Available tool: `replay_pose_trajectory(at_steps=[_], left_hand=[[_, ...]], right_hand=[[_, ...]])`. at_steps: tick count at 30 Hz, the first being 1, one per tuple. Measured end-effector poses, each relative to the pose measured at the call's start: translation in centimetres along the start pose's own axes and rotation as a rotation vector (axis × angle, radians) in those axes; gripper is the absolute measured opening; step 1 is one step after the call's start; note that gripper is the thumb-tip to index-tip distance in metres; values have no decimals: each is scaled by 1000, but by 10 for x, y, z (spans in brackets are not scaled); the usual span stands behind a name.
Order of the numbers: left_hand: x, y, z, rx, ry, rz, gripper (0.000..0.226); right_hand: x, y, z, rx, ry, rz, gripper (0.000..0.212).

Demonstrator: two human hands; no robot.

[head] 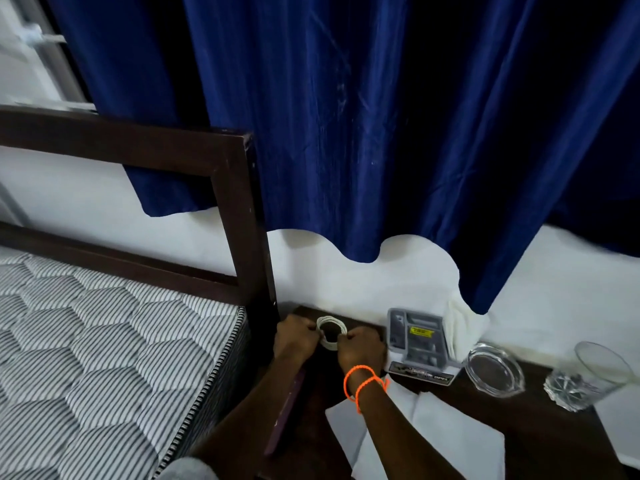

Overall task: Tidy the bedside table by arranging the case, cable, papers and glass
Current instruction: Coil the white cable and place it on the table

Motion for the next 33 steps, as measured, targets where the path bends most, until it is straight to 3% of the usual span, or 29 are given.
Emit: replay_pose_trajectory(at_steps=[9,16,25,33], left_hand=[[-7,-13,-14,21,4,5,23],[2,-1,-8,2,52,74,24],[17,62,15,-79,96,104,24],[-1,133,17,-90,78,52,18]], right_hand=[[-16,-10,1,16,-50,-52,22],[-14,4,0,35,-97,3,35],[32,51,3,222,19,77,20],[85,87,64,201,24,80,24]])
Point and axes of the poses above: each hand's wrist, its own y-axis away from the middle knuckle, its own x-axis out of the back of the hand, z = x × y, the point moved 1 cm from there along -y, towards the middle knuckle, and after that the axes turned 10 degrees about y, right-handed, at the moved point
